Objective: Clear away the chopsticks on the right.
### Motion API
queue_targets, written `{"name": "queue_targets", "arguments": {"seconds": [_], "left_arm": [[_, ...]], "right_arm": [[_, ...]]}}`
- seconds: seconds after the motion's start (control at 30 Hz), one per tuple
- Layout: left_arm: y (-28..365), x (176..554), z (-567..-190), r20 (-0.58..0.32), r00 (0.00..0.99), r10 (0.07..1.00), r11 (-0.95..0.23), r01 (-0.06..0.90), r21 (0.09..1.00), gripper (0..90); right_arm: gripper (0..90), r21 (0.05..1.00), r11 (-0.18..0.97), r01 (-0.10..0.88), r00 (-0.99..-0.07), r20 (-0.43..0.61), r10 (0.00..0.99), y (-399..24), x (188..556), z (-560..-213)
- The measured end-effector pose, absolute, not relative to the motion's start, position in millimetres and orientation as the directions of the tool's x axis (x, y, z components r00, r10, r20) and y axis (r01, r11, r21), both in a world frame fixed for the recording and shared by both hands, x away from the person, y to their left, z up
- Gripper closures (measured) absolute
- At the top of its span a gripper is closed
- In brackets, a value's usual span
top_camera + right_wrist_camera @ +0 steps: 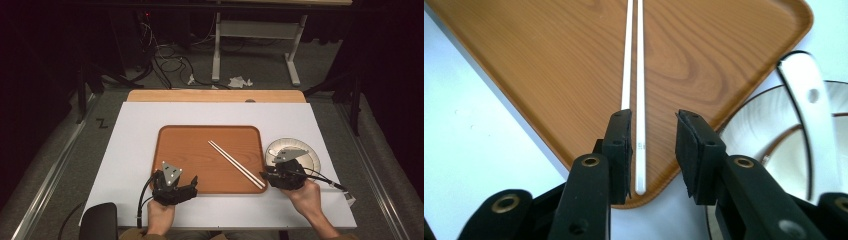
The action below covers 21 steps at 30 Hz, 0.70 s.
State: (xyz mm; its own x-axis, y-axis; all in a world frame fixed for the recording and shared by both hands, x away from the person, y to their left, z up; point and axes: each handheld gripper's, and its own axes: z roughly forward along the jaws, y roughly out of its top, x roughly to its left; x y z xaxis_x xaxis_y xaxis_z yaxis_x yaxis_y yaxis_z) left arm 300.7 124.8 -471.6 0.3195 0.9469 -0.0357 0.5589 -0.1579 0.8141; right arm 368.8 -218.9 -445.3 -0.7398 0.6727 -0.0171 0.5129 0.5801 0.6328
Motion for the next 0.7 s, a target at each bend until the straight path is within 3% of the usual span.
{"name": "queue_targets", "arguments": {"seconds": [0.7], "left_arm": [[127.8,293.8,-474.1,-0.028,0.319,0.947,-0.170,0.574,0.801,16.4]], "right_arm": [[65.3,0.640,0.581,0.503,-0.756,0.001,0.654,-245.8,358.3,-454.7]]}}
